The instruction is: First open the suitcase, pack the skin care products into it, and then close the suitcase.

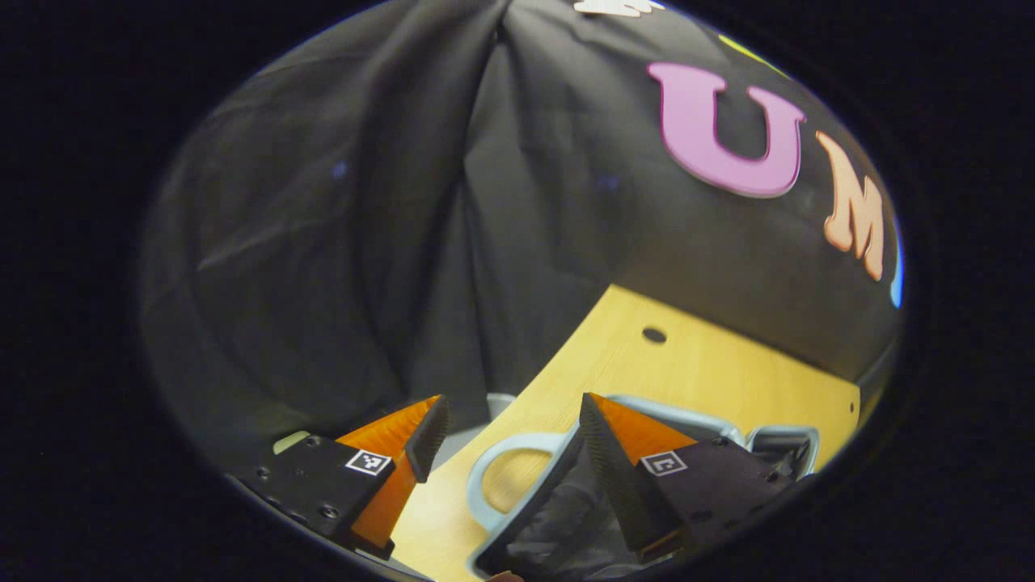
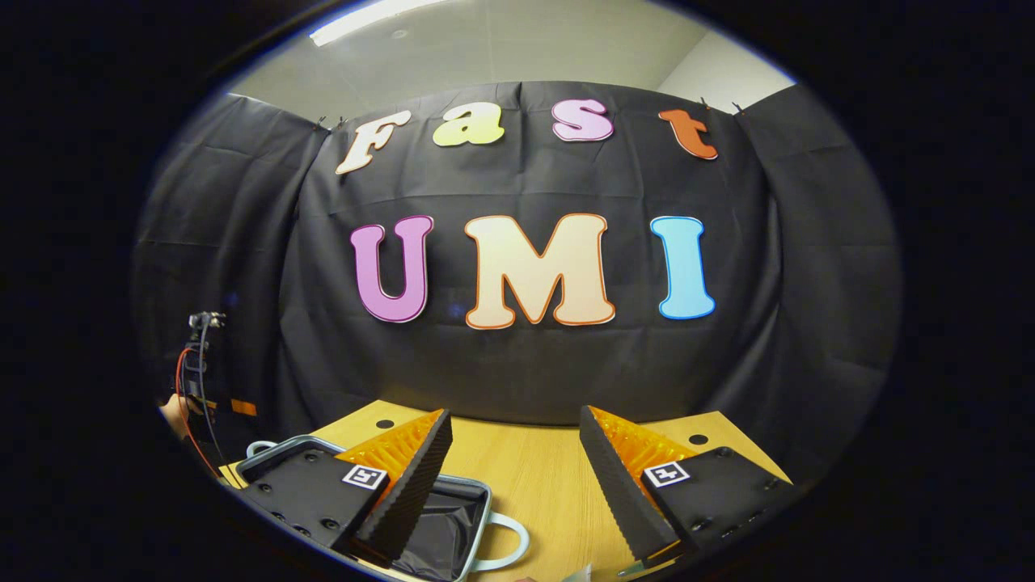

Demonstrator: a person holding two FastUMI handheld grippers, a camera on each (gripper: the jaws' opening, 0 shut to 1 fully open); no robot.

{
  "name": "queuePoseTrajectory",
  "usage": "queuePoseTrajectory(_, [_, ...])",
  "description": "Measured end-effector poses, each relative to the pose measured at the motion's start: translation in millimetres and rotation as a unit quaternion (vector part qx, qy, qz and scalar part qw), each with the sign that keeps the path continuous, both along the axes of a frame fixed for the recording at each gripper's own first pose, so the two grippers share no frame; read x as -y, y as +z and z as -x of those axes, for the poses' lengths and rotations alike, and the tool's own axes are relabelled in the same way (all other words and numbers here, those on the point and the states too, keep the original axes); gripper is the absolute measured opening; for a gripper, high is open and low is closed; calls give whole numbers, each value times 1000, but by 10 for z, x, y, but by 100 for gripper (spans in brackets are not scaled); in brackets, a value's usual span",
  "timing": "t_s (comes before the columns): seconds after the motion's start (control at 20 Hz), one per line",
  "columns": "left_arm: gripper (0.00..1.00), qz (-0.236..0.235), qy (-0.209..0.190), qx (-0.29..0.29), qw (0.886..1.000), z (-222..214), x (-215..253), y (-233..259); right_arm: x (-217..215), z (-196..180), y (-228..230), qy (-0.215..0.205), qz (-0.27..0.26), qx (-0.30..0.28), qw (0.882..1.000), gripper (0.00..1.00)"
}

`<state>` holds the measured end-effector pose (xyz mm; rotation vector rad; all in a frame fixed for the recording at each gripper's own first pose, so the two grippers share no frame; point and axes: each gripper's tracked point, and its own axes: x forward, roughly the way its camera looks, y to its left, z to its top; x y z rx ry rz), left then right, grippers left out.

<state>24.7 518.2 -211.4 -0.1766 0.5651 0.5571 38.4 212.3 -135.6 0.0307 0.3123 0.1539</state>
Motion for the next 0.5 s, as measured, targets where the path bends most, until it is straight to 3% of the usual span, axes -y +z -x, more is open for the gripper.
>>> queuePoseTrajectory(0.15, [95,-26,-21,74,997,19,337,608,157,9,-38,8,5,3,1000,99])
queuePoseTrajectory(0.3, [95,-51,-59,102,992,239,644,981,327,41,-32,14,-3,4,1000,100])
queuePoseTrajectory(0.5, [95,-45,-114,122,985,394,1045,1186,637,59,-10,17,-3,10,1000,99])
